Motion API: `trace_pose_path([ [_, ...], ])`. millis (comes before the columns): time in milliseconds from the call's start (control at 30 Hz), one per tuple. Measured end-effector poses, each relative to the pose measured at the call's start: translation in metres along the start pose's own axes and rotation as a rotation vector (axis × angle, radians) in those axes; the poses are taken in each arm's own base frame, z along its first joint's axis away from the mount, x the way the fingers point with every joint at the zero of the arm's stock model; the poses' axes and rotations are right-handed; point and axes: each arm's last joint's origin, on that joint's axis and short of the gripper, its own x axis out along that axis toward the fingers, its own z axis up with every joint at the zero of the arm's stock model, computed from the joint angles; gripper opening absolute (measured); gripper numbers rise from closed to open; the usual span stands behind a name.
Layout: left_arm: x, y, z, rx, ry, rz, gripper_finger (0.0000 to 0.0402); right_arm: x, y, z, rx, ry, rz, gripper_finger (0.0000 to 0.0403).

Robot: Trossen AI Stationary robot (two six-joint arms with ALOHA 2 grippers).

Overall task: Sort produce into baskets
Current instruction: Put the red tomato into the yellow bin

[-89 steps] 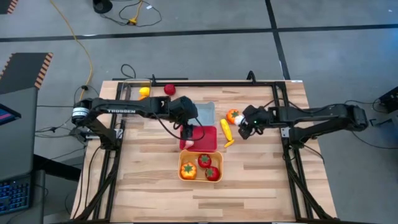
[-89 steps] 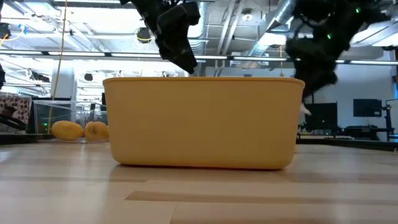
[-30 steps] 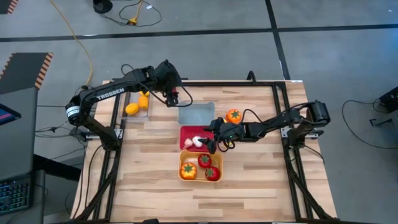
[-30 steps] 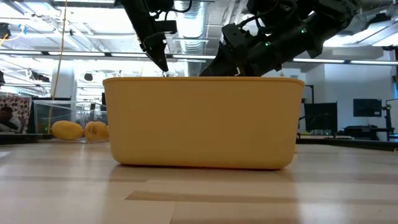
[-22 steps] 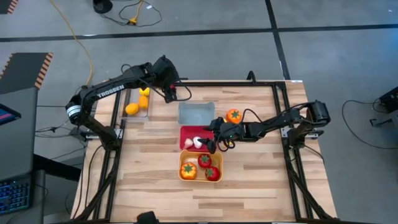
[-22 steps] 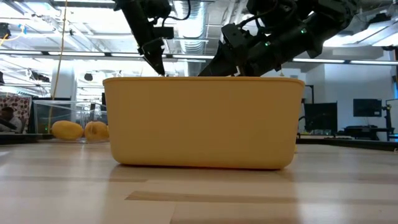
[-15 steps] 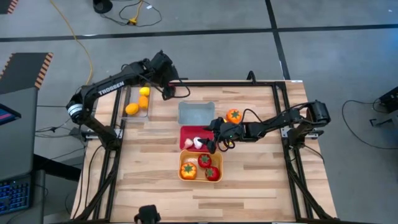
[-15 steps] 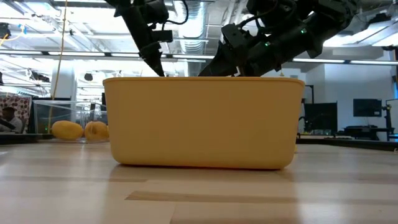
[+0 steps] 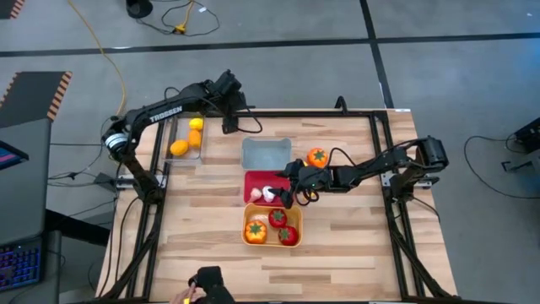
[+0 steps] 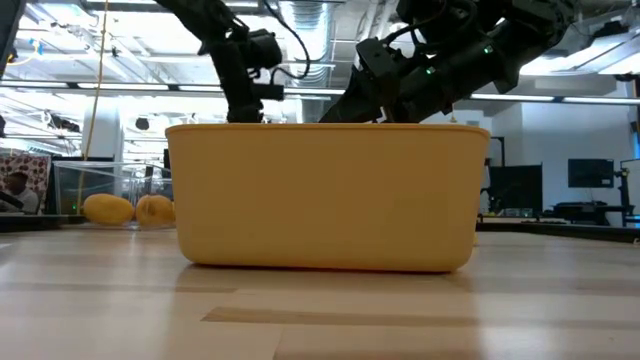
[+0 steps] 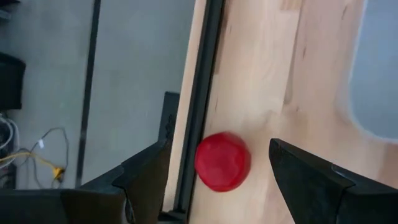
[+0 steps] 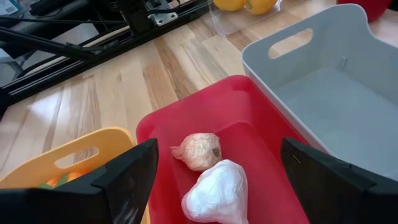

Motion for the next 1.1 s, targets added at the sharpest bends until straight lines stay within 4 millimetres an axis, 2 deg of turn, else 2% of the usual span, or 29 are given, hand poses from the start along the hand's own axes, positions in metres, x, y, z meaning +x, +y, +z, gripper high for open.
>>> trace_pose_path([
  [300, 0.024, -0.007, -0.003, 0.024, 0.134, 0.01, 0.0261, 0.0, 0.0, 0.0, 0.0, 0.0, 0.001, 0.0365],
  [600, 0.025, -0.009, -0.003, 0.021, 0.151, 0.016, 0.0267, 0.0, 0.0, 0.0, 0.0, -0.002, 0.002, 0.0365],
  [800, 0.025, -0.014, 0.001, 0.059, 0.142, 0.007, 0.0298, 0.0, 0.0, 0.0, 0.0, -0.001, 0.002, 0.0365],
  [1100, 0.024, -0.016, 0.002, 0.088, 0.139, 0.003, 0.0372, 0.0, 0.0, 0.0, 0.0, -0.001, 0.002, 0.0365],
])
